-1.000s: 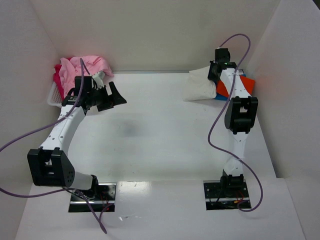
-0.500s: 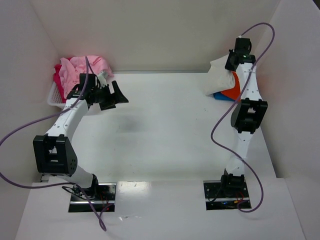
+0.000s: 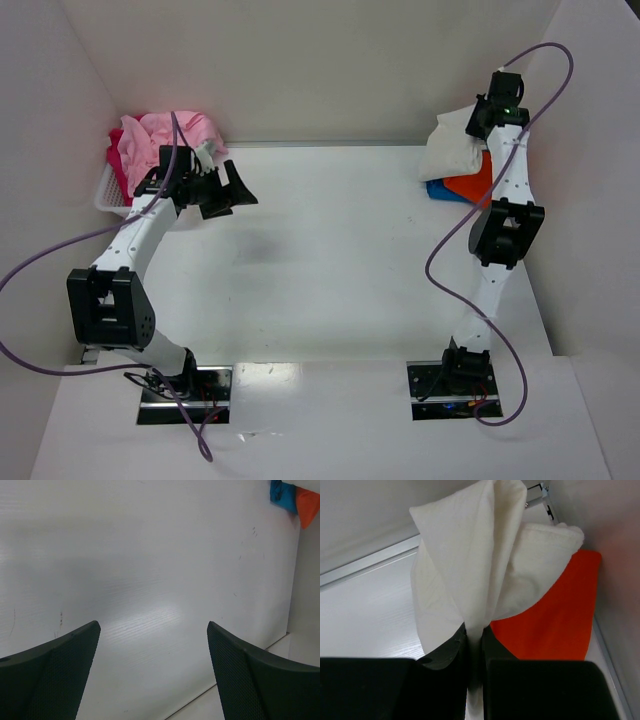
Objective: Fold and stack the t-shirts
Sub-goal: Put the neatly folded tshirt into the corner of the board with the right arm
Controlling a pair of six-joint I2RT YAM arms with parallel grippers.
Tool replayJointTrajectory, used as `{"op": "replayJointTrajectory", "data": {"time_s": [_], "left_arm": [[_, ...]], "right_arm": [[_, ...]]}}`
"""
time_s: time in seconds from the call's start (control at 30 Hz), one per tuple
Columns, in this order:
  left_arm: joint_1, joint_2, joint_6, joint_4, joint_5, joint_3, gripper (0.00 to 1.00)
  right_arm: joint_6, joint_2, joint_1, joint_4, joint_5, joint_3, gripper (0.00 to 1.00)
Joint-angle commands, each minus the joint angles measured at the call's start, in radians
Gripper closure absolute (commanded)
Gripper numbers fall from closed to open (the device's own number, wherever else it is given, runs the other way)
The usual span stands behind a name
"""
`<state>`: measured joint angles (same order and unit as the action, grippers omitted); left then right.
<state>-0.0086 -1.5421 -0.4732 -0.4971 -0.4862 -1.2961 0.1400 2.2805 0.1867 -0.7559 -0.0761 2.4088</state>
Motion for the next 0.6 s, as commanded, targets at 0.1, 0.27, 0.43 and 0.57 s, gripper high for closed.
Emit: {"op": "replayJointTrajectory", "data": {"time_s": [0.1, 0.27, 0.43, 0.57], "left_arm": [[0.006, -0.004, 0.005, 0.015, -0.028, -0.037, 0.05], [0.006, -0.004, 0.005, 0.015, -0.032, -0.028, 0.05], [0.006, -0.004, -0.004, 0.015, -0.037, -0.028, 0.05], [0.006, -0.004, -0.004, 0.015, -0.046, -0.028, 0.05]], "right_arm": [[0.021, -0.104, 0.022, 0.043, 0.007, 0.027, 1.0], [0.021, -0.139, 0.071, 0.043, -0.002, 0.004, 1.0], [0.021, -0.165, 0.099, 0.055, -0.032, -0.024, 1.0], [0.012, -0.165, 0.099, 0.064, -0.062, -0.046, 1.0]]}}
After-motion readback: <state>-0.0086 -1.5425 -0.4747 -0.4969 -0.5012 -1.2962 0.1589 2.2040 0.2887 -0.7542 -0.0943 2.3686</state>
